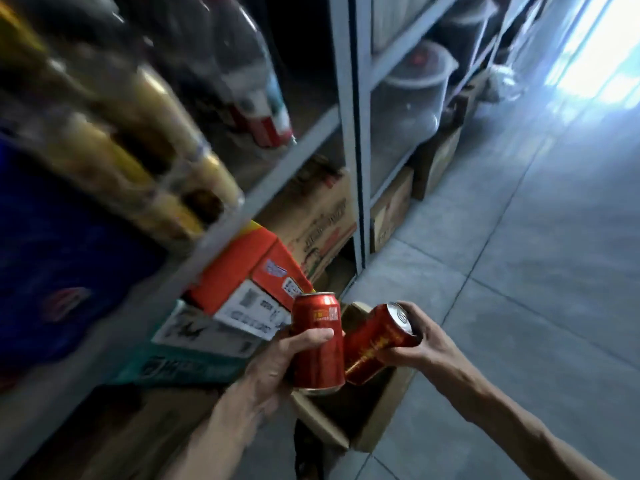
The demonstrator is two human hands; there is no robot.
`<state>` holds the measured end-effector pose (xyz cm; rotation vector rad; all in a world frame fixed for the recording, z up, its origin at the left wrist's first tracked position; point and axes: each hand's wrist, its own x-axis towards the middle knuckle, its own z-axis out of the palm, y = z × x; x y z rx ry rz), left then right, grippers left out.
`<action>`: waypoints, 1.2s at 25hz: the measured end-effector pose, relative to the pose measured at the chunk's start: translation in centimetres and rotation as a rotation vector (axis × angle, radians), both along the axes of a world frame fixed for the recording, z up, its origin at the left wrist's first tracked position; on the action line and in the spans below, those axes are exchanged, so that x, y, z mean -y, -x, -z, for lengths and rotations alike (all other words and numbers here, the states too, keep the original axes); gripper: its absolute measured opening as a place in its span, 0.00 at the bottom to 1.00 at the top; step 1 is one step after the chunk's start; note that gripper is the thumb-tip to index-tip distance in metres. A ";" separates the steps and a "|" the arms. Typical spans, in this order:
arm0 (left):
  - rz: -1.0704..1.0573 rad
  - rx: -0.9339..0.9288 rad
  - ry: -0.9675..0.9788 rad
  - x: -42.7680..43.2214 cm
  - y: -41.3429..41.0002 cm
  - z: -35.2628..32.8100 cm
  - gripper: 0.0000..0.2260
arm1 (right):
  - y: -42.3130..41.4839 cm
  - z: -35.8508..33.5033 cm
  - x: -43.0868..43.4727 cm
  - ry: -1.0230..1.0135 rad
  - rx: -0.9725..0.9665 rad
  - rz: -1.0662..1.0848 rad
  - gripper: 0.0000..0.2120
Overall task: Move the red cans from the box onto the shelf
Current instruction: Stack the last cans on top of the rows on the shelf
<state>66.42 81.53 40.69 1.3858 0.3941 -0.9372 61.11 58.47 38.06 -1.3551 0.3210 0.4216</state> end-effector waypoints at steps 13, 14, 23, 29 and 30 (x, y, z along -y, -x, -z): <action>-0.512 0.273 -0.085 -16.0 14.9 -27.2 0.29 | 3.5 -27.0 -18.5 0.035 0.247 -0.406 0.39; -0.558 0.280 -0.083 -17.6 15.7 -27.6 0.31 | 3.7 -27.5 -20.4 0.055 0.278 -0.417 0.41; -0.814 0.231 -0.034 -32.0 20.5 -27.0 0.37 | 5.9 -26.4 -36.3 0.093 0.293 -0.470 0.27; -0.778 0.206 -0.021 -39.3 21.0 -26.0 0.28 | 7.9 -25.7 -44.4 0.080 0.287 -0.474 0.38; -0.766 0.202 -0.019 -40.0 21.0 -25.9 0.27 | 8.1 -25.7 -45.3 0.113 0.297 -0.448 0.39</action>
